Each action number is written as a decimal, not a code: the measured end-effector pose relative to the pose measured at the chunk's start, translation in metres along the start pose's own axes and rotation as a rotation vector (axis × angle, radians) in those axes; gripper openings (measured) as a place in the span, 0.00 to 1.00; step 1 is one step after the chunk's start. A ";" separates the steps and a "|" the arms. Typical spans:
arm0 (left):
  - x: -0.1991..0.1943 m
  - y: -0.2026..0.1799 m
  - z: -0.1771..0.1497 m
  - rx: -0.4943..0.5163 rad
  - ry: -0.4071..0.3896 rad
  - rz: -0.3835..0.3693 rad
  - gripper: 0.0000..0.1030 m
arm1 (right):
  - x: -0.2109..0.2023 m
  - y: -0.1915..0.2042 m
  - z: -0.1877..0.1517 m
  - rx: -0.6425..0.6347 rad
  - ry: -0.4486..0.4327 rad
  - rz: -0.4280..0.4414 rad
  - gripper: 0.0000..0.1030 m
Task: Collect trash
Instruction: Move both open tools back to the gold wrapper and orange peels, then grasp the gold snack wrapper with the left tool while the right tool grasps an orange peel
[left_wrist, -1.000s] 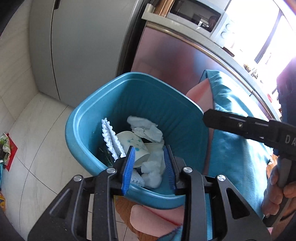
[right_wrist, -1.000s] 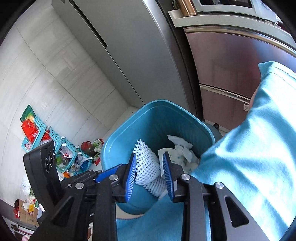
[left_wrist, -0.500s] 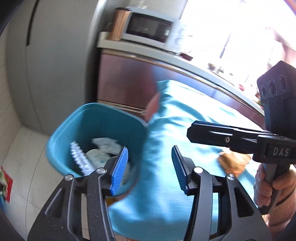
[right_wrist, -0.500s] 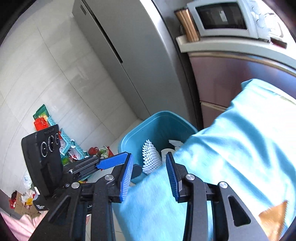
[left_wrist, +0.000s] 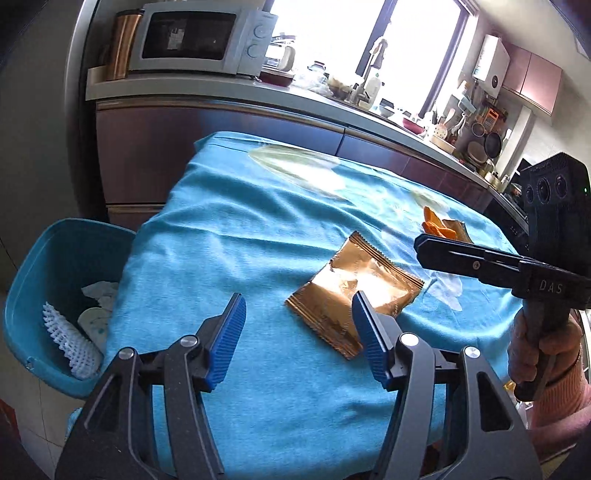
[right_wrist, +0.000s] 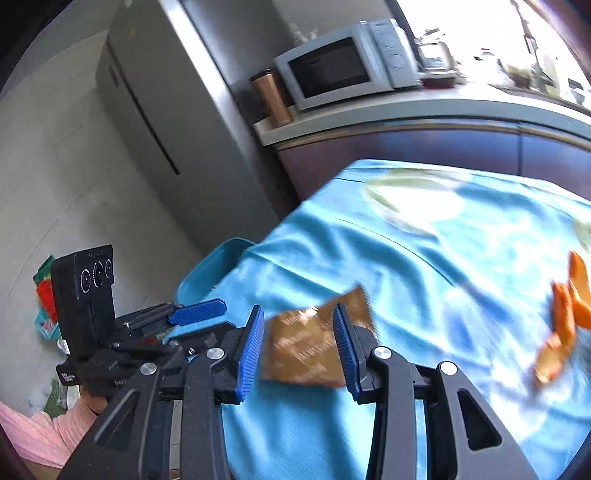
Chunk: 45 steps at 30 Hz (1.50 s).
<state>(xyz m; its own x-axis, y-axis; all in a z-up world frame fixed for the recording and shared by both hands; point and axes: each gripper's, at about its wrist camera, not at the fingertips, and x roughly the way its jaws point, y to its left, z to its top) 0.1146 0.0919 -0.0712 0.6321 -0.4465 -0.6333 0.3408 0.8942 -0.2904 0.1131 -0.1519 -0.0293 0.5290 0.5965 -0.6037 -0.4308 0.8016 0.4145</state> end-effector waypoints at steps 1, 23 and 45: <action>0.004 -0.003 0.000 0.003 0.006 -0.002 0.58 | -0.006 -0.008 -0.005 0.013 -0.004 -0.017 0.36; 0.060 -0.051 0.006 0.140 0.101 0.065 0.50 | -0.074 -0.139 -0.037 0.252 -0.103 -0.294 0.36; 0.039 -0.046 0.001 0.067 0.068 0.021 0.27 | -0.053 -0.150 -0.027 0.274 -0.079 -0.332 0.08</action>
<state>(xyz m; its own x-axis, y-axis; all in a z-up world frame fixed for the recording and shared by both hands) 0.1240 0.0330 -0.0818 0.5921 -0.4222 -0.6864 0.3752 0.8982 -0.2289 0.1293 -0.3048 -0.0779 0.6649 0.2978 -0.6850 -0.0243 0.9252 0.3786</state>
